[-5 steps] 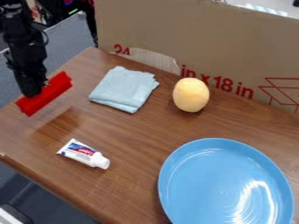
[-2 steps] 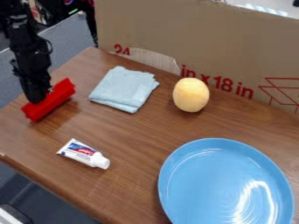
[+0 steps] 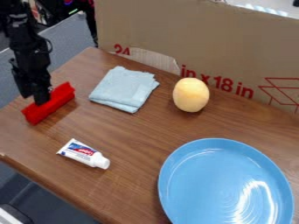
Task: Move the red object to the left side of the table
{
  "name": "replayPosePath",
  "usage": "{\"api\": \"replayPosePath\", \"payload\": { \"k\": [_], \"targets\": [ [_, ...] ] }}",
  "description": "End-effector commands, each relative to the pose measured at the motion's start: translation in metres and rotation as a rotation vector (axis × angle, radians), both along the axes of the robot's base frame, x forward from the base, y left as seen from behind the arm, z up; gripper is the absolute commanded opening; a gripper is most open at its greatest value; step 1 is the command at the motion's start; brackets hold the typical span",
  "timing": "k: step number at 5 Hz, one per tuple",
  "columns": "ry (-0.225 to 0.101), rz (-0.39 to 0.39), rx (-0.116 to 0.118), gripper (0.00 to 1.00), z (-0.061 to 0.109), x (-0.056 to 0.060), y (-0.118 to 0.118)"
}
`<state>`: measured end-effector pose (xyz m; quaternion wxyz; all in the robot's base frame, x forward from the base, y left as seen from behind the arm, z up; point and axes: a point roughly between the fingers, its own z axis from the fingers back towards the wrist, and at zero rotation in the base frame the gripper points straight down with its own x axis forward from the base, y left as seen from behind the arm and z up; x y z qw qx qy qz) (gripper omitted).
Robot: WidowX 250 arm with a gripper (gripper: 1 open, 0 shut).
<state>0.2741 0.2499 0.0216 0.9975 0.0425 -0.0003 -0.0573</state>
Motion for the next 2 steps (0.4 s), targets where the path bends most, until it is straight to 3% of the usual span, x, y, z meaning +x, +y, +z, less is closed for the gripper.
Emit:
{"api": "replayPosePath", "payload": {
  "k": [1,2],
  "targets": [
    [-0.036,0.010,0.044,1.00,0.0169,0.0134,0.0090],
    [-0.031,0.013,0.047,1.00,0.0138,0.0208,0.0066]
  ]
}}
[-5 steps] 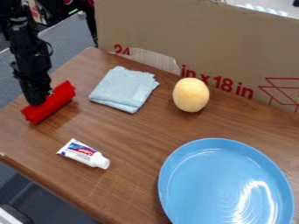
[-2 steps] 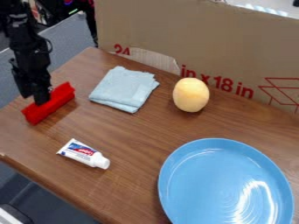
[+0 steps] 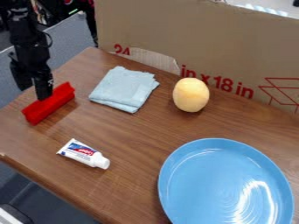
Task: Move the red object to the left side of the table
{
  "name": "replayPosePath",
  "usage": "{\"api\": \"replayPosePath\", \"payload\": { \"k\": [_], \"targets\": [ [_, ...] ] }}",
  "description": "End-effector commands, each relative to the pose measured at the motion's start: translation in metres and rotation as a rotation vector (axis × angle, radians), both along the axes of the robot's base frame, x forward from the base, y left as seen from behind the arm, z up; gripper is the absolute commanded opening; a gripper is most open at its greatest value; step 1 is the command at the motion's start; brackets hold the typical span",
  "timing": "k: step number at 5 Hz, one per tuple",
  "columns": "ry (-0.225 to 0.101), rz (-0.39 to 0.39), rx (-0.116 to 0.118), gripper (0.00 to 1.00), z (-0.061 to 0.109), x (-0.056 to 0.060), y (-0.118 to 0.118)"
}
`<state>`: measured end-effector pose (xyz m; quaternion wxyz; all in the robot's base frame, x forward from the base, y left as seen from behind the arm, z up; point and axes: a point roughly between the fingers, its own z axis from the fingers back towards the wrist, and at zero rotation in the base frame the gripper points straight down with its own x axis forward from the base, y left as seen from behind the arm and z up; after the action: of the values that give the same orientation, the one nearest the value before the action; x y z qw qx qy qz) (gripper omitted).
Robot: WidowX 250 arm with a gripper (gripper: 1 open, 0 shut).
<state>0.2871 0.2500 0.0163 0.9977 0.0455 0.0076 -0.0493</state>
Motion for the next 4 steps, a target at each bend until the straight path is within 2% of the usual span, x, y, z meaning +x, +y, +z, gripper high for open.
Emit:
{"api": "replayPosePath", "payload": {
  "k": [1,2,3,4],
  "targets": [
    [-0.043,0.004,0.046,1.00,0.017,0.005,0.012],
    [-0.046,0.008,0.050,1.00,0.015,0.004,0.018],
    [-0.041,0.012,0.037,1.00,0.017,0.011,0.022],
    [-0.045,0.024,0.038,1.00,0.024,0.008,0.023]
  ]
}}
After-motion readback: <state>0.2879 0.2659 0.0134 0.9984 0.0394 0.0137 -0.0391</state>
